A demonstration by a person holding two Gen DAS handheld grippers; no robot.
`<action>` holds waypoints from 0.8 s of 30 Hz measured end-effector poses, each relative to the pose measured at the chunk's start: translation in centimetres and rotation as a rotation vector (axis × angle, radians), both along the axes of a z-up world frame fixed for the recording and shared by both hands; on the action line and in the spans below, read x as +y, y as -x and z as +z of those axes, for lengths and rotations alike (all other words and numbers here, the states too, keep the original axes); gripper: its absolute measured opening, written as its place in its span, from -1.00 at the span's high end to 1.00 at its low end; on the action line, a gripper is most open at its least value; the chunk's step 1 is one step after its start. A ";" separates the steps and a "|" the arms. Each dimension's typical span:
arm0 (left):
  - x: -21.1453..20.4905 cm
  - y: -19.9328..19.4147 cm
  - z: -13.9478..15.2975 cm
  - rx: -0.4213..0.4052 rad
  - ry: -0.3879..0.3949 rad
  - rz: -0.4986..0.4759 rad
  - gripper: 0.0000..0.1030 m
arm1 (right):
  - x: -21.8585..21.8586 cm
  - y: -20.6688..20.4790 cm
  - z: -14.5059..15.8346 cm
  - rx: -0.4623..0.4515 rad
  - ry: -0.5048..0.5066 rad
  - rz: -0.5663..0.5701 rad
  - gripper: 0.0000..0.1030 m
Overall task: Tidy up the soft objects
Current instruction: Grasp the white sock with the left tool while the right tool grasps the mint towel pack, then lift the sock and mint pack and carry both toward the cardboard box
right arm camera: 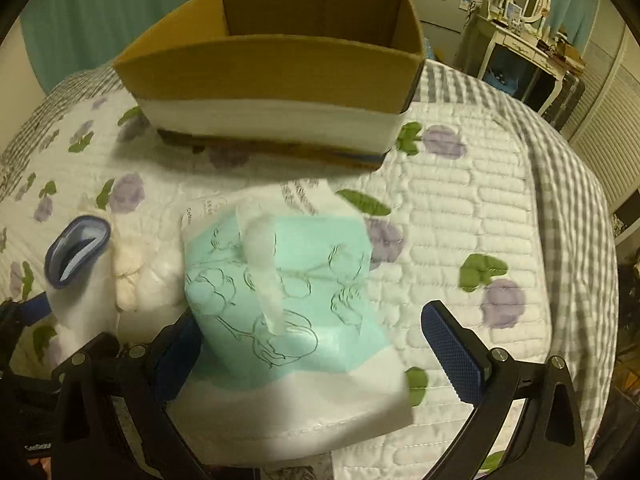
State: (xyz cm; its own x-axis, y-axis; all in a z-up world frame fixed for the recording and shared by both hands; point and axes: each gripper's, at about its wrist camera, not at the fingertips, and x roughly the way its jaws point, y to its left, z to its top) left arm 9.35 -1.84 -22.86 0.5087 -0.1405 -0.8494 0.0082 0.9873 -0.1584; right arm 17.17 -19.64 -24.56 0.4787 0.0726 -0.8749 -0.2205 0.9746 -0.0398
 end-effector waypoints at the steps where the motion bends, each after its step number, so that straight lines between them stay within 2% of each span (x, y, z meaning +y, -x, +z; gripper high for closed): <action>1: -0.3 0.2 0.2 -0.007 0.002 -0.022 -0.19 | 0.2 0.2 0.1 -0.008 0.003 0.006 -0.94; 2: -0.7 0.4 0.4 -0.015 -0.001 -0.041 0.00 | 0.4 0.4 0.2 -0.017 0.009 0.014 -0.89; 4: -1.3 0.9 0.8 -0.034 -0.032 -0.064 0.12 | 0.9 0.9 0.6 -0.027 0.008 0.038 -0.59; 5: -1.3 0.9 1.0 -0.037 -0.034 -0.071 0.19 | 1.1 1.0 0.7 -0.024 0.007 0.045 -0.57; 10: -1.1 1.8 2.0 -0.058 -0.040 -0.075 0.29 | 1.5 2.6 1.5 -0.005 -0.040 0.061 -0.13; 13: -1.1 2.4 2.9 -0.080 -0.056 -0.081 0.30 | 1.5 3.8 2.3 -0.017 -0.076 0.051 0.03; 17: -1.1 3.9 4.6 -0.125 -0.069 -0.093 0.30 | 0.8 5.5 4.2 -0.053 -0.097 0.014 0.12; 24: -0.2 6.2 8.1 -0.220 -0.073 -0.081 0.30 | -0.7 9.3 9.4 -0.186 -0.096 -0.048 0.14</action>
State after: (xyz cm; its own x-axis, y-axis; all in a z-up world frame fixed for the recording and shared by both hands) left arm 3.10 -2.08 -14.73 0.6725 -0.1301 -0.7286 0.1137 0.9909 -0.0719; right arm 7.85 -20.37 -15.18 0.6359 0.1244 -0.7617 -0.1710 0.9851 0.0181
